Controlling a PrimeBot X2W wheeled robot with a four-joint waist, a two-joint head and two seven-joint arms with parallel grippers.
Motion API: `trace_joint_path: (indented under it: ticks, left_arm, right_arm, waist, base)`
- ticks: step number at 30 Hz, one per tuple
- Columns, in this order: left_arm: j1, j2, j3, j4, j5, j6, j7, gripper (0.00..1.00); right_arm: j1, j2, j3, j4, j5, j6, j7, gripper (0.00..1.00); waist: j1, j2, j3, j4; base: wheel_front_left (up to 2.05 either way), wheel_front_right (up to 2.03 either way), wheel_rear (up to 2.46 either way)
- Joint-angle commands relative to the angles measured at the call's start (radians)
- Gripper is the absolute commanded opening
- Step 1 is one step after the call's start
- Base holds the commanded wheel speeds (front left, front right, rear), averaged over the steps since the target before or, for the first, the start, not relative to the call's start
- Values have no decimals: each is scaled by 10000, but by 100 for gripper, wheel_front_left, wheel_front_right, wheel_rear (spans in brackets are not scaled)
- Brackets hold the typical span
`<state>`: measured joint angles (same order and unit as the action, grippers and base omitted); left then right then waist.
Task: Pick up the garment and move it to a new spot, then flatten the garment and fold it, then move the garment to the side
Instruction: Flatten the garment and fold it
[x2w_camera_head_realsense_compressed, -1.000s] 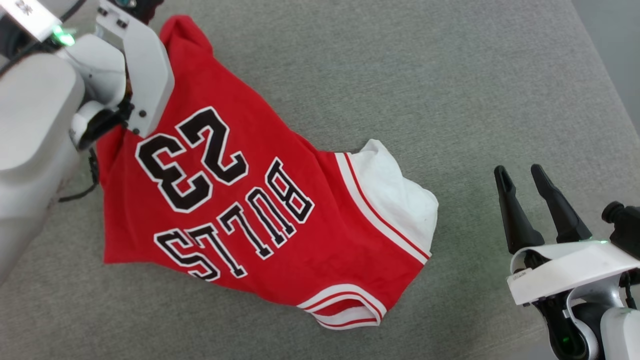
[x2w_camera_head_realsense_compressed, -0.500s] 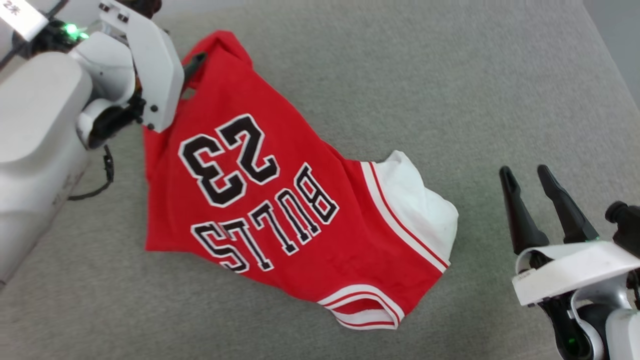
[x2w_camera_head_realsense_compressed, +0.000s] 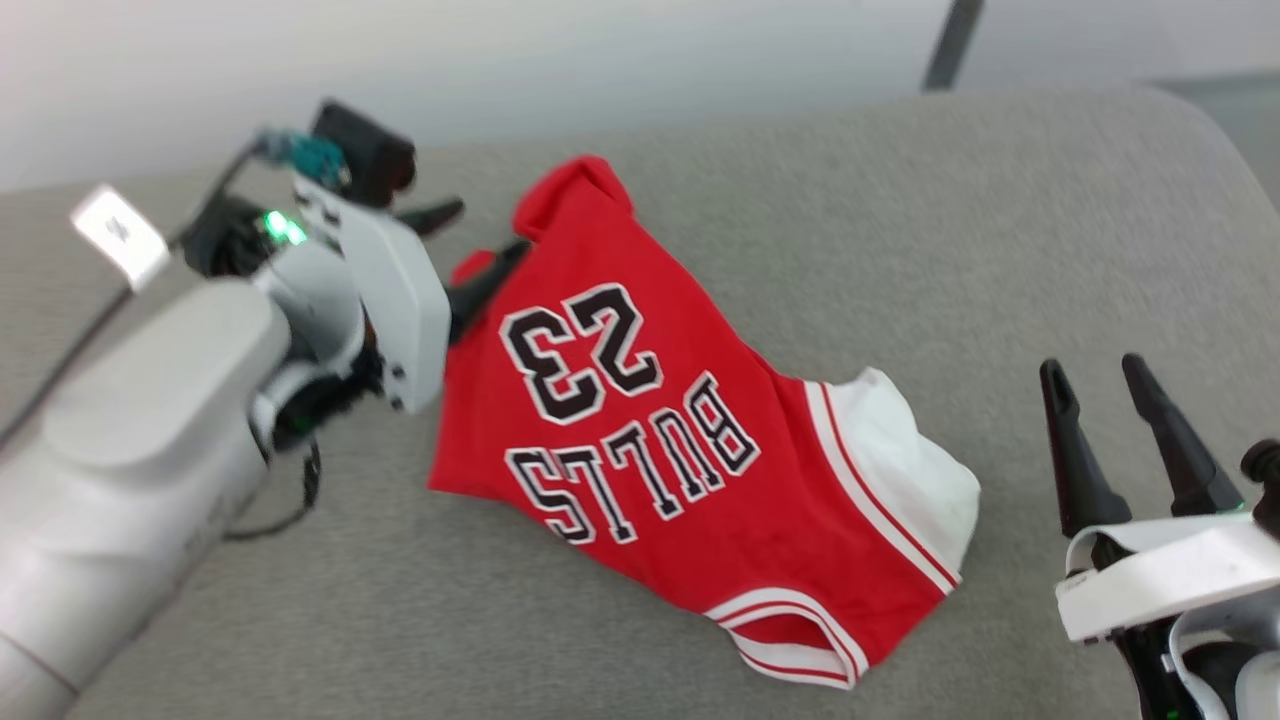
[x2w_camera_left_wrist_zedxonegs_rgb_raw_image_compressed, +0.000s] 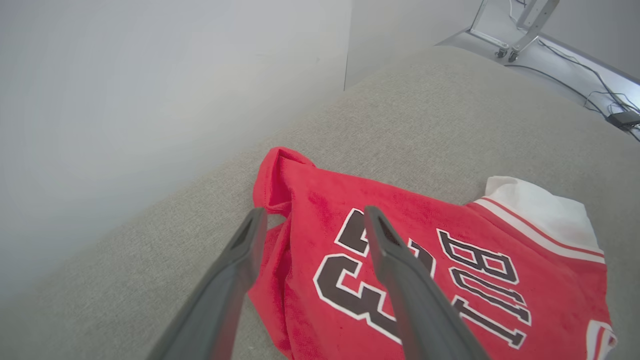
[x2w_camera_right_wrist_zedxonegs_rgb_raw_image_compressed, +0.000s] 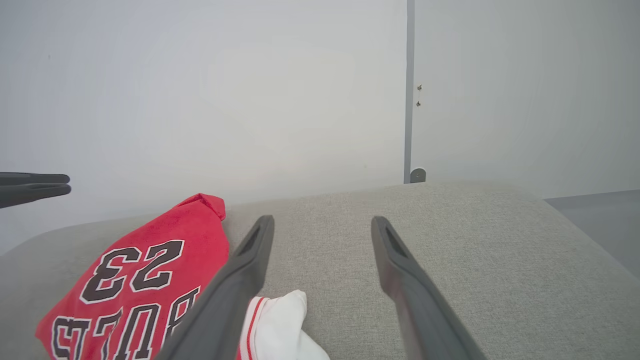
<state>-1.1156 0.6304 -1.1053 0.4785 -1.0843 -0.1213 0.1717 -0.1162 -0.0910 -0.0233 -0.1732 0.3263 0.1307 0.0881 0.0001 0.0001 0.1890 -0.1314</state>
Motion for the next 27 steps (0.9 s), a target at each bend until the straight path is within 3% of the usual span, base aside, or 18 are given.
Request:
trace_joint_path:
  ticks: [1,7,18,23,27]
  left_arm:
    - [252,18,17,-139,-79,111,-153,100]
    - [1318,450,337,-821,-183,747,-1338,100]
    - [3657,1734,1297,-1774,-484,2123,-3997,100]
    - [4696,2000,2148,-2419,-356,2751,-4349,100]
    - [5812,1777,3714,-3207,287,3240,-4365,100]
  right_arm:
    - [180,-51,-5,14,-106,1,8,100]
    - [494,-85,-88,239,4,1,674,100]
    - [625,-430,-736,611,28,1,2971,100]
    - [416,-610,-1180,862,66,1,3898,100]
    - [286,-818,-1497,1154,92,1,4611,100]
  waist:
    - [-1,-1,-920,881]
    - [-1,-1,-1505,1354]
    - [-1,-1,-1691,2234]
    - [-1,-1,-1512,2610]
    - [-1,-1,-1310,2866]
  base:
    - [0,0,0]
    - [0,0,0]
    - [0,0,0]
    - [0,0,0]
    - [0,0,0]
